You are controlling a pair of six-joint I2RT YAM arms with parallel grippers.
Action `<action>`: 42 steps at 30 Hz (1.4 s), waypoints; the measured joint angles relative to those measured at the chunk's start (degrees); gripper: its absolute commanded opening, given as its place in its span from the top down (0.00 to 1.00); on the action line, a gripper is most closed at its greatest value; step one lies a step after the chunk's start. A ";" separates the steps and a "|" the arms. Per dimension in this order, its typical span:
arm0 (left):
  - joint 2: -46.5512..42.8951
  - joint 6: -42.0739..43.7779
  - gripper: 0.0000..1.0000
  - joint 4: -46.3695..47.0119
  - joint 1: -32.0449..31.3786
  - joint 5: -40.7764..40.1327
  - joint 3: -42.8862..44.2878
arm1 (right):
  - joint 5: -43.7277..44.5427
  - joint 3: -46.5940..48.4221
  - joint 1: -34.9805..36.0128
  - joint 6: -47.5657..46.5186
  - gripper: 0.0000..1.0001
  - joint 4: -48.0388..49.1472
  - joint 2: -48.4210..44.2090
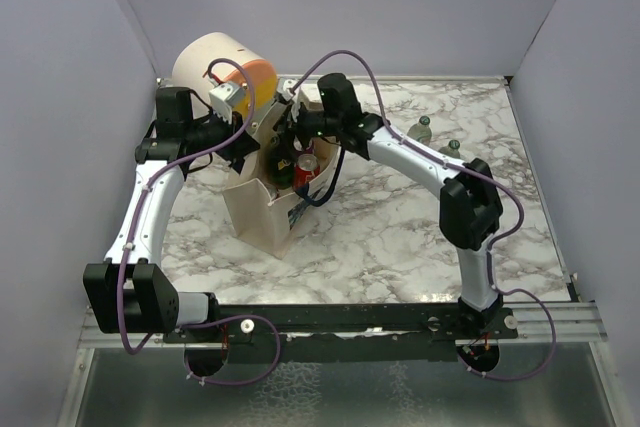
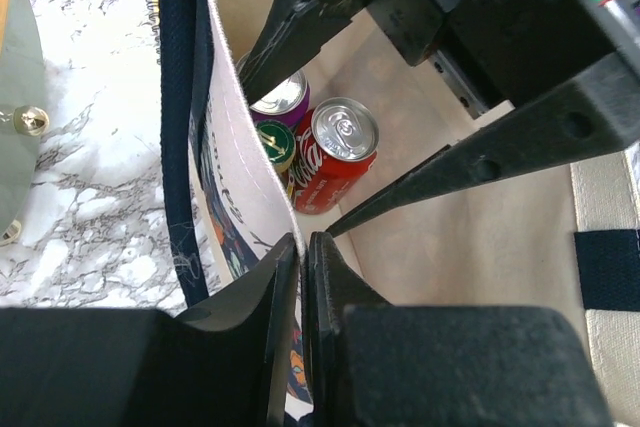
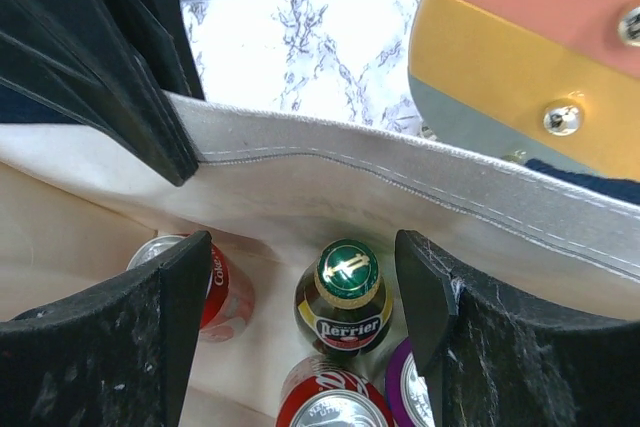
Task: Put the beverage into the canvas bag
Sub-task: Pick up the drink from the center of the board.
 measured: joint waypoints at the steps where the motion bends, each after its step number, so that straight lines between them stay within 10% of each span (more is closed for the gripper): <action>1: 0.00 -0.33 0.86 0.28 0.00 0.00 -0.07 | 0.15 0.00 -0.02 -0.02 0.27 0.00 -0.33; 23: 0.15 -4.74 0.30 7.34 0.00 -2.03 1.79 | 11.52 2.86 -6.75 0.66 0.27 -10.84 -16.55; 42: 4.72 -6.80 0.27 8.26 -1.42 -6.99 9.29 | 23.39 -15.43 -28.20 -1.20 0.25 -18.29 -30.23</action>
